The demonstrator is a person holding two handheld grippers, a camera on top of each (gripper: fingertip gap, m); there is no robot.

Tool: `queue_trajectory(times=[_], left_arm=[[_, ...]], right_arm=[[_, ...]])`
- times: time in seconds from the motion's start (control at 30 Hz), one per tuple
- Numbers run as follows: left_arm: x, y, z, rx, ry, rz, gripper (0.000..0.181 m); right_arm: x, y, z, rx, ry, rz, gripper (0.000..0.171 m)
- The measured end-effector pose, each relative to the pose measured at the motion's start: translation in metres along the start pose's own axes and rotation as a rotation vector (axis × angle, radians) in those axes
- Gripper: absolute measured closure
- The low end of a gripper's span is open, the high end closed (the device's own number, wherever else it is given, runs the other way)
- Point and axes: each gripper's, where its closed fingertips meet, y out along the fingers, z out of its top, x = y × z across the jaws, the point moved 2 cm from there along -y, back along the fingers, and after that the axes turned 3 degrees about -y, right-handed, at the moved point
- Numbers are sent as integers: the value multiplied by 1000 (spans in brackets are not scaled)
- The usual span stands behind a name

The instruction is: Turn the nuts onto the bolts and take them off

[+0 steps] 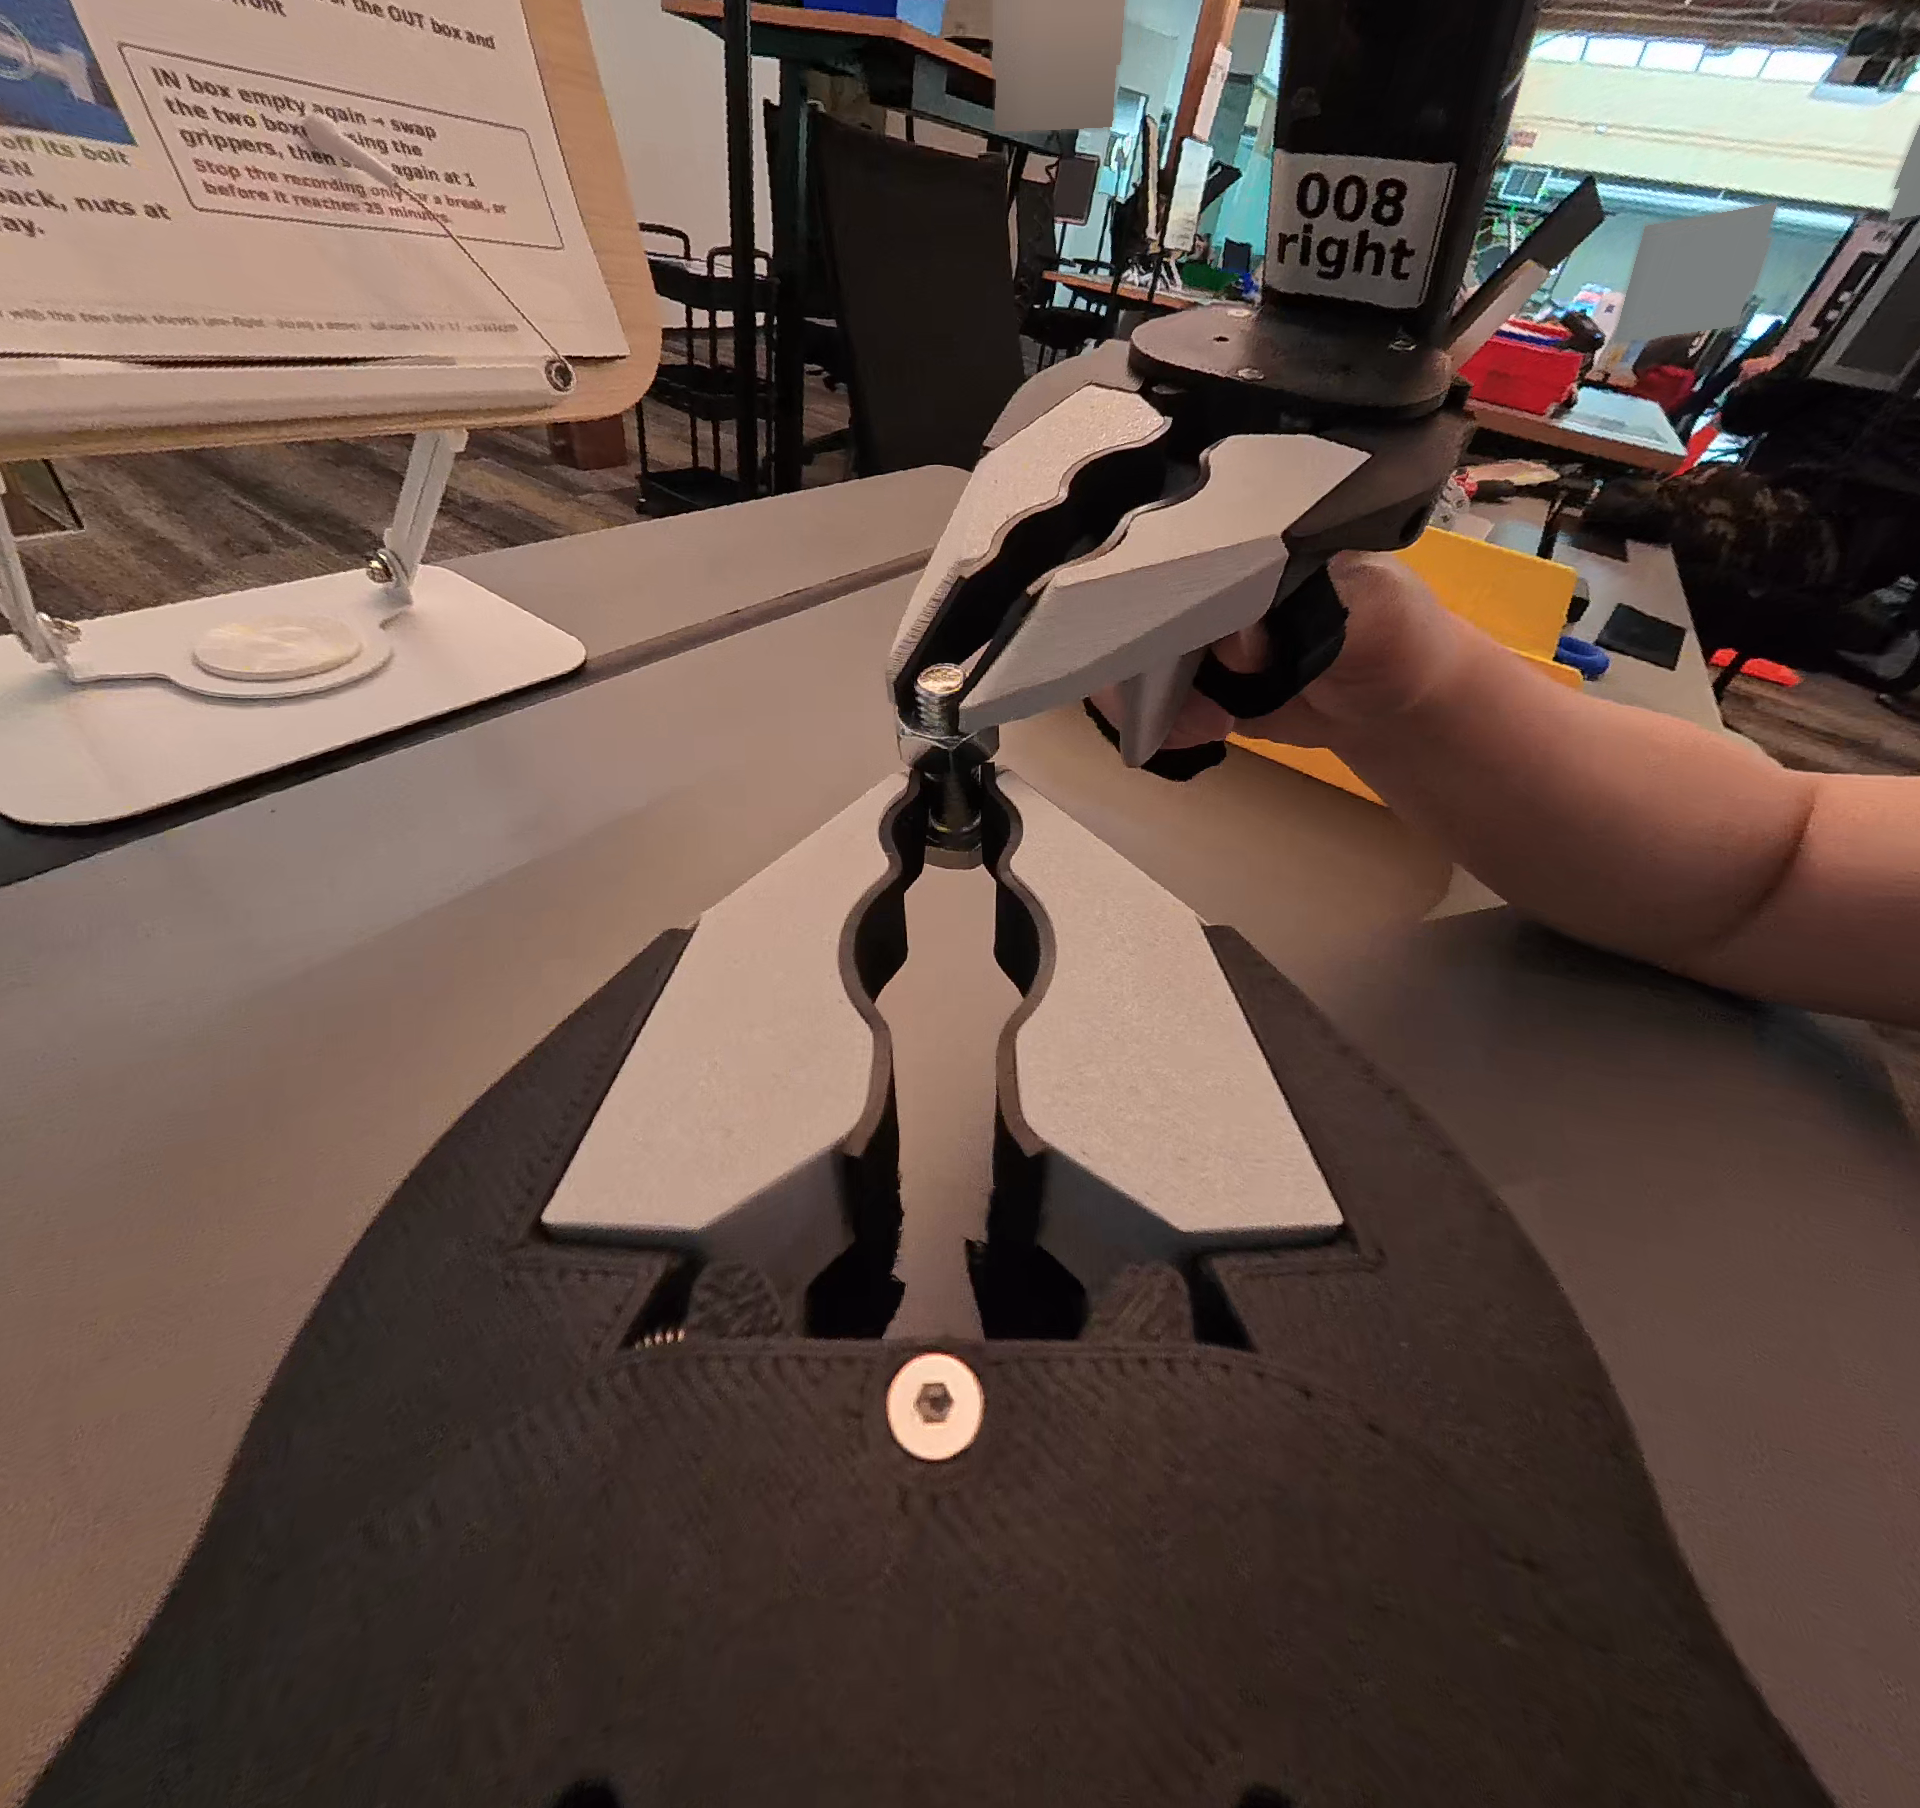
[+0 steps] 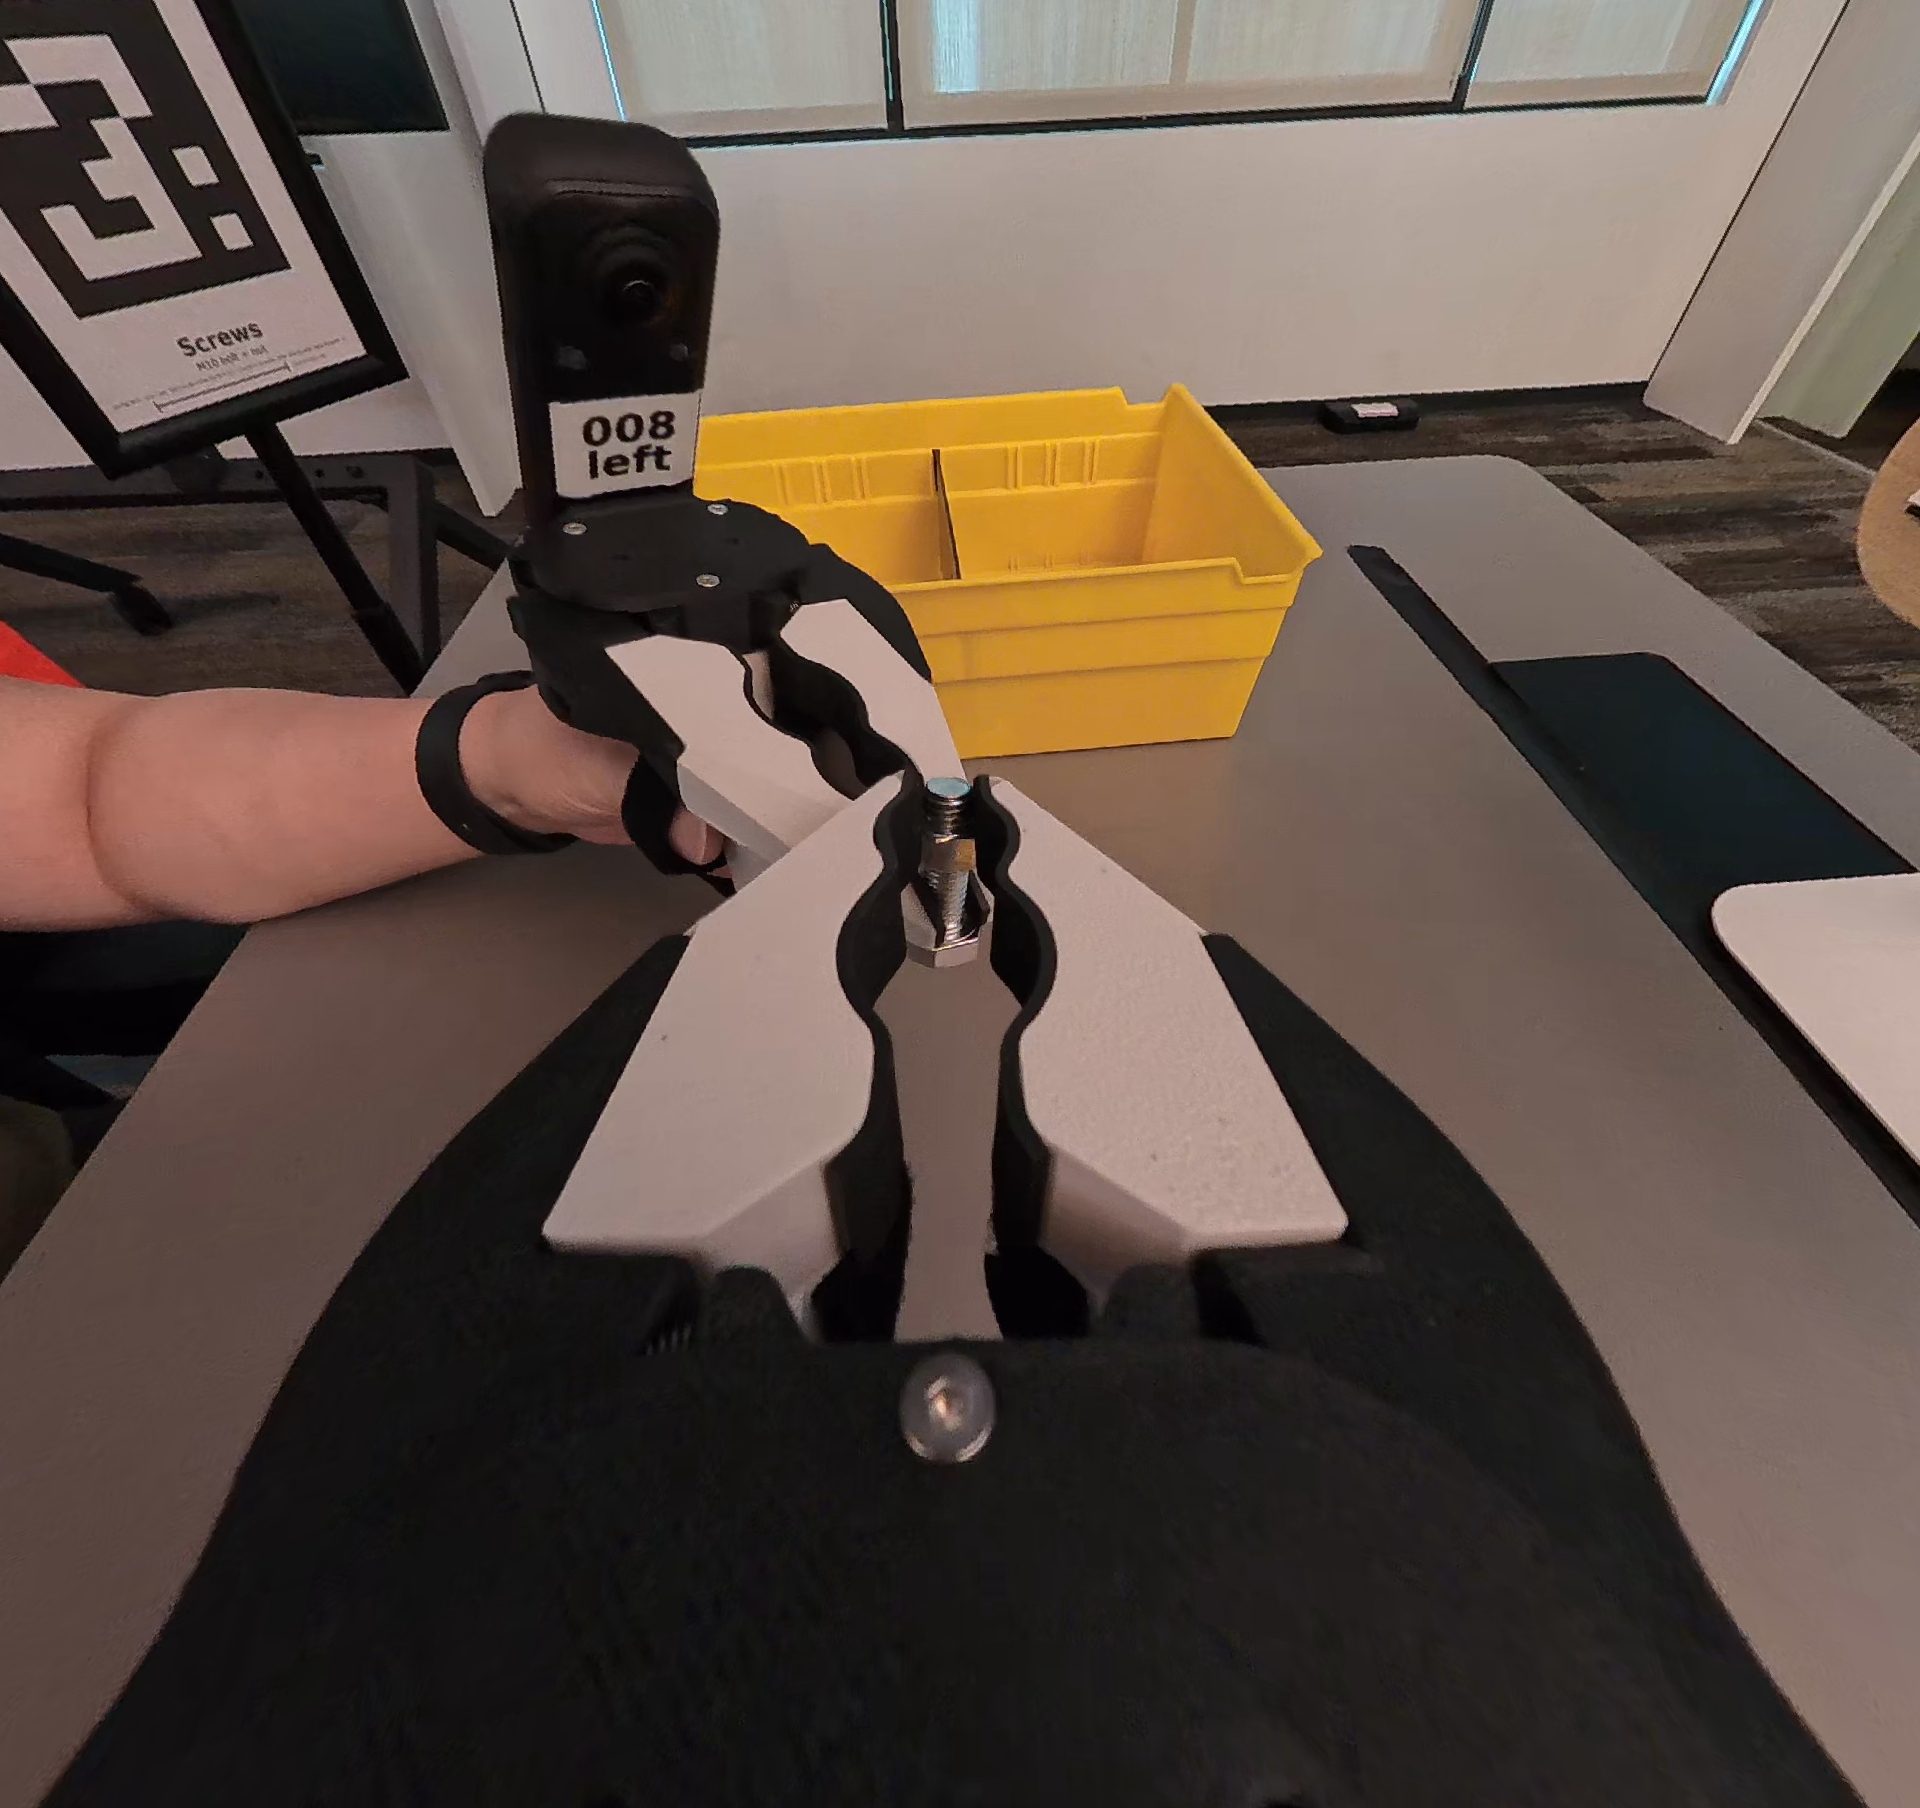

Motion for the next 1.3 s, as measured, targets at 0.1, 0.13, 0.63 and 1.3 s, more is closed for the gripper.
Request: queue_trajectory(times=[0.1, 0.13, 0.63, 1.3], left_arm=[[-2, 1, -2, -11, 14, 12, 174], [-2, 2, -3, -15, 14, 18, 174], [4, 7, -3, 2, 3, -22, 155], [7, 7, 1, 14, -54, -41, 142]], right_arm=[[1, 0, -3, -20, -10, -6, 163], [2, 0, -3, -25, -14, -10, 163], [3, -3, -5, -43, -7, 2, 163], [8, -8, -3, 3, 44, 4, 163]])
